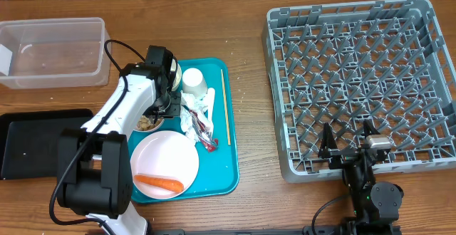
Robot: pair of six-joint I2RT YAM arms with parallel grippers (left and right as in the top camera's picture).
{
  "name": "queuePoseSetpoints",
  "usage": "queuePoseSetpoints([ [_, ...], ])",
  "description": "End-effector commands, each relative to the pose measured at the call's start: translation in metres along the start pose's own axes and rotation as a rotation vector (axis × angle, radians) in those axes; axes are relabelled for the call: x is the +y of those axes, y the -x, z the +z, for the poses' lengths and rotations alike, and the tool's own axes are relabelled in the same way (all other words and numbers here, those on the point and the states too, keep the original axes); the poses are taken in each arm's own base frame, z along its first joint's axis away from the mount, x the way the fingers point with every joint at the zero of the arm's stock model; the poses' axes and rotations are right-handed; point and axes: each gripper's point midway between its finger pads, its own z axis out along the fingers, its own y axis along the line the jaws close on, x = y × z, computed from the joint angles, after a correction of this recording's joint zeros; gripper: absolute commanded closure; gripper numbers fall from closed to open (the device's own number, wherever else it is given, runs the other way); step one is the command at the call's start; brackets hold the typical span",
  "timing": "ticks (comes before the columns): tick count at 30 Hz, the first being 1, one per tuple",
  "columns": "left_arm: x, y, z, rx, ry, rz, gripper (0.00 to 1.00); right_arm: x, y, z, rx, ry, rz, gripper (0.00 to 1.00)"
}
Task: Sort waste into correct bins and load items into the dishwasher rack
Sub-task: 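Grasp the rim of the rice-filled bowl with the left gripper, then lift the bowl and tip its rice onto the black tray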
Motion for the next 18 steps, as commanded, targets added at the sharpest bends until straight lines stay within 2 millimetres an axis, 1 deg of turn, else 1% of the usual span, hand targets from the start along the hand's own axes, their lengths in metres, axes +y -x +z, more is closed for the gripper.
queuePoseSetpoints([
  [1, 0.003, -0.006, 0.006, 0.024, 0.023, -0.004, 0.85, -0.001, -0.002, 0.000, -0.003, -0.007, -0.003, 0.00],
  [3, 0.003, -0.007, 0.006, 0.026, 0.024, -0.003, 0.90, -0.001, -0.002, 0.000, -0.002, -0.007, -0.003, 0.00],
  [7, 0.004, -0.009, 0.005, 0.037, 0.025, -0.003, 0.91, -0.001, -0.002, 0.000, -0.003, -0.007, -0.003, 0.00],
  [10, 0.005, -0.010, 0.005, 0.039, 0.034, -0.003, 0.96, -0.001, -0.002, 0.000, -0.003, -0.007, -0.003, 0.00],
  [14, 0.008, -0.011, 0.003, 0.047, 0.050, -0.007, 0.96, -0.001, -0.002, 0.000, -0.003, -0.007, -0.003, 0.00],
  [18, 0.008, -0.005, -0.009, 0.038, 0.049, -0.059, 0.96, -0.001, -0.002, 0.000, -0.003, -0.007, -0.003, 0.00],
])
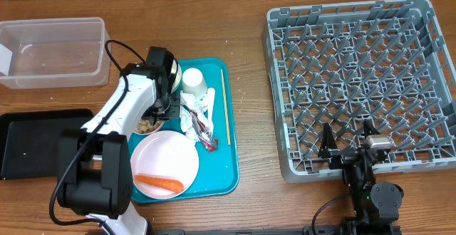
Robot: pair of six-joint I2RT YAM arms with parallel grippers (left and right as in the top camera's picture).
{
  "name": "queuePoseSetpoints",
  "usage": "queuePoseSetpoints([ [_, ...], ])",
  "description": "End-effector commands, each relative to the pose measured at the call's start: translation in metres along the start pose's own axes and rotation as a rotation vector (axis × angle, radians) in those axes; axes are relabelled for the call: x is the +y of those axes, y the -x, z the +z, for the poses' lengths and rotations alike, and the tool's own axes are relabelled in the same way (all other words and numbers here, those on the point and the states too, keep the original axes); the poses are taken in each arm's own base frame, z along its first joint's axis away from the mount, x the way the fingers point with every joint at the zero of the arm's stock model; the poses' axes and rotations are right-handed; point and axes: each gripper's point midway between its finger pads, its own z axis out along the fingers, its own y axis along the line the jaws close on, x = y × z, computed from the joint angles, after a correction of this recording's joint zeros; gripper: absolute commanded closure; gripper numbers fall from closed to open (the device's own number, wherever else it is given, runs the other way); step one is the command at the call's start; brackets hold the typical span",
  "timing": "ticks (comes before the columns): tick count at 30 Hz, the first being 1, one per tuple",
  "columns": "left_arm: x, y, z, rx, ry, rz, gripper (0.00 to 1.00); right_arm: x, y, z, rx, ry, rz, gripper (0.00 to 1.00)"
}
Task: Sort waste into correct bins and load items into the dishwasher rack
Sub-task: 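Lift the bowl and tip its rice onto the black tray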
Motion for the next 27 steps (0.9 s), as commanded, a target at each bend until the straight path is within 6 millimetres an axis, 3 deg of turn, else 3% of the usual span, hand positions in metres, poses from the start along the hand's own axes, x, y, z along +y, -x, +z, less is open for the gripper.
queuePoseSetpoints([
  [1, 0.003, 0.007, -0.011, -0.010, 0.012, -0.059, 0.96, -0.001, -0.002, 0.000, -0.002, -0.007, -0.004, 0.00],
  [10, 0.004, 0.020, -0.069, -0.017, 0.004, -0.121, 0.96, -0.001, -0.002, 0.000, -0.002, -0.007, -0.004, 0.00],
  [16, 0.022, 0.026, -0.115, -0.047, -0.024, -0.199, 0.96, -0.001, -0.002, 0.000, -0.002, -0.007, -0.004, 0.00],
  [22, 0.058, 0.033, -0.147, -0.131, -0.217, -0.360, 0.96, -0.001, -0.002, 0.000, -0.002, -0.007, -0.004, 0.00],
  [27, 0.106, 0.030, -0.159, -0.192, -0.457, -0.467, 0.96, -0.001, -0.002, 0.000, -0.002, -0.007, -0.004, 0.00],
])
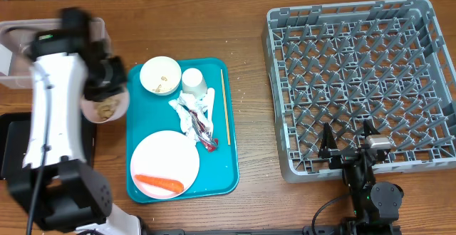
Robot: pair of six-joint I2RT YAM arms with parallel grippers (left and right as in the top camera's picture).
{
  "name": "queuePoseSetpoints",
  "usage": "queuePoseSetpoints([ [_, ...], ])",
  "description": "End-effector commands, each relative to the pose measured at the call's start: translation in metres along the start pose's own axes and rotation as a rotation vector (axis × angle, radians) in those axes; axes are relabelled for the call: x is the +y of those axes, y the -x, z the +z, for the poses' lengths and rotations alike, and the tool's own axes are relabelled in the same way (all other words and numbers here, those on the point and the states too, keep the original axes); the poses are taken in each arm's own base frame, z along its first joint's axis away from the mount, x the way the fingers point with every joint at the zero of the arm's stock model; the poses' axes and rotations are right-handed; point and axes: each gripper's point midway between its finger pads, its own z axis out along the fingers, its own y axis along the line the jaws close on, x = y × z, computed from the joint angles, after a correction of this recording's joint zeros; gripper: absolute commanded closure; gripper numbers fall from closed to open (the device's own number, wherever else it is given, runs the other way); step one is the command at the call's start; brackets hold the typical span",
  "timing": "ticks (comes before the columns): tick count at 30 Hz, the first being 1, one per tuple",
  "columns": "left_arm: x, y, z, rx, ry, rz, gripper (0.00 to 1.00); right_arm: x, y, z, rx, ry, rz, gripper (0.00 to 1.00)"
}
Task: Sort waste into correct bins and load items into the dishwasher rack
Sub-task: 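Lift the bowl and tip its rice onto the black tray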
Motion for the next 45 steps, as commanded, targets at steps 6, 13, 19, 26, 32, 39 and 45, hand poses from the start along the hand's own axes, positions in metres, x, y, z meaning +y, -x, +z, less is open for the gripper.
queuePoseSetpoints([
  [6, 0.068, 0.022, -0.050, -0.120, -0.308, -0.198, 0.96, -0.001, -0.002, 0.000, -0.002, -0.007, -0.004, 0.00],
  [13, 0.084, 0.032, -0.067, -0.226, -0.553, -0.218, 0.96, -0.001, -0.002, 0.000, -0.002, -0.007, -0.004, 0.00],
  [19, 0.123, 0.025, -0.057, -0.275, -0.676, -0.359, 0.96, -0.001, -0.002, 0.000, -0.002, -0.007, -0.004, 0.00],
  [26, 0.158, 0.020, -0.054, -0.380, -0.764, -0.427, 0.96, -0.001, -0.002, 0.000, -0.002, -0.007, -0.004, 0.00],
  [32, 0.173, 0.023, -0.051, -0.432, -0.964, -0.491, 0.96, -0.001, -0.002, 0.000, -0.002, -0.007, -0.004, 0.00],
  [39, 0.191, 0.025, -0.028, -0.403, -1.015, -0.568, 0.96, -0.001, -0.002, 0.000, -0.002, -0.007, -0.004, 0.00],
  [45, 0.213, 0.024, -0.027, -0.424, -0.972, -0.630, 0.96, -0.001, -0.002, 0.000, -0.002, -0.007, -0.004, 0.00],
])
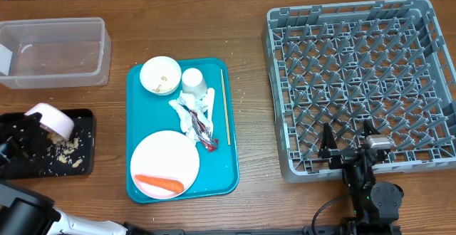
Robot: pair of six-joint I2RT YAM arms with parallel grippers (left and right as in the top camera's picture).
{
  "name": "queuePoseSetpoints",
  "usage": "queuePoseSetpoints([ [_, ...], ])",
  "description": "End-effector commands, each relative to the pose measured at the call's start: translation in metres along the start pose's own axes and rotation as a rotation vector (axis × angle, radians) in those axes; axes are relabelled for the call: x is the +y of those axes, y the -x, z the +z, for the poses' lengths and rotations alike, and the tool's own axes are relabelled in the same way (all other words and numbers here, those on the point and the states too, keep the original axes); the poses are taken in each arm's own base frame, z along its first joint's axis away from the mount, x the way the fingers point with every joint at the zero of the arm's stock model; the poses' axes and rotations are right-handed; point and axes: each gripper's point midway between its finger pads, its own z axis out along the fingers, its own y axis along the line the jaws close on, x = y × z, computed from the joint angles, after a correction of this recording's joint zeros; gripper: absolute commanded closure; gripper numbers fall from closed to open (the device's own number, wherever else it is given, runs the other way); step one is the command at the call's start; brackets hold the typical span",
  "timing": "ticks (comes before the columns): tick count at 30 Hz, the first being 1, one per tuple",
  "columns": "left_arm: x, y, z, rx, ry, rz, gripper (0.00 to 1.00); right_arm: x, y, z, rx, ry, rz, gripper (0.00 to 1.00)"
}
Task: Sort waste into correct bins and load items into the dishwasher rack
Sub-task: 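Lift the bowl and tip its rice onto the black tray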
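Note:
My left gripper [34,126] is shut on the rim of a pink bowl [53,119], which is tipped on its side over the black bin [82,162]. Food scraps [64,148] lie scattered in that bin. The teal tray [229,167] holds a small white bowl [160,75] with crumbs, an upturned white cup [194,82], a wooden chopstick [224,107], crumpled wrappers [196,117] and a white plate [167,160] with a carrot [159,184]. My right gripper [347,144] stands open at the near edge of the grey dishwasher rack [356,71].
A clear plastic bin [53,50] sits at the back left, above the black bin. The rack fills the right side of the wooden table. My left arm enters at the lower left corner.
My left gripper has moved with the pink bowl from beside the tray's left edge to over the black bin. The bowl is now tipped and its scraps lie in the bin.
My left gripper was down at the pink bowl of scraps on the tray, and stayed there a moment later. Then it held the bowl off the tray to the left. Now the bowl is tilted over the black bin, emptied. The right arm has stayed still.

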Motion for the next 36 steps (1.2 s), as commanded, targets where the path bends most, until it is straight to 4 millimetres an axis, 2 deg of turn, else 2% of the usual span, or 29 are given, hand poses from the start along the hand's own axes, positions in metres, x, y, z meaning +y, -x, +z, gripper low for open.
queuePoseSetpoints([
  [1, 0.002, 0.009, -0.014, -0.045, -0.003, -0.057, 0.96, -0.001, -0.002, 0.000, -0.002, -0.007, -0.003, 0.00],
  [9, -0.002, 0.014, -0.021, -0.069, -0.048, -0.083, 0.96, -0.001, -0.002, 0.000, -0.003, -0.007, -0.003, 0.00],
  [13, -0.015, 0.014, -0.021, -0.060, -0.154, -0.116, 0.96, -0.001, -0.002, 0.000, -0.002, -0.007, -0.003, 0.00],
  [15, -0.001, 0.019, -0.019, -0.064, -0.102, -0.146, 0.96, -0.001, -0.002, 0.000, -0.002, -0.007, -0.003, 0.00],
  [17, 0.017, 0.019, -0.016, -0.058, -0.048, -0.250, 0.96, -0.001, -0.002, 0.000, -0.003, -0.007, -0.003, 0.00],
  [21, 0.001, 0.020, -0.016, -0.046, -0.227, -0.203, 0.96, -0.001, -0.002, 0.000, -0.003, -0.007, -0.003, 0.00],
  [25, 0.004, 0.020, -0.015, -0.045, -0.235, -0.212, 0.96, -0.001, -0.002, 0.000, -0.003, -0.007, -0.003, 0.00],
  [31, -0.005, 0.018, -0.018, -0.060, -0.226, -0.089, 0.96, -0.001, -0.002, 0.000, -0.003, -0.007, -0.003, 0.00],
  [34, 0.010, 0.018, -0.016, -0.053, -0.126, -0.093, 0.96, -0.001, -0.002, 0.000, -0.002, -0.007, -0.003, 0.00],
  [36, -0.004, 0.017, -0.018, -0.064, -0.198, -0.016, 0.96, -0.001, -0.002, 0.000, -0.003, -0.007, -0.003, 0.00],
])
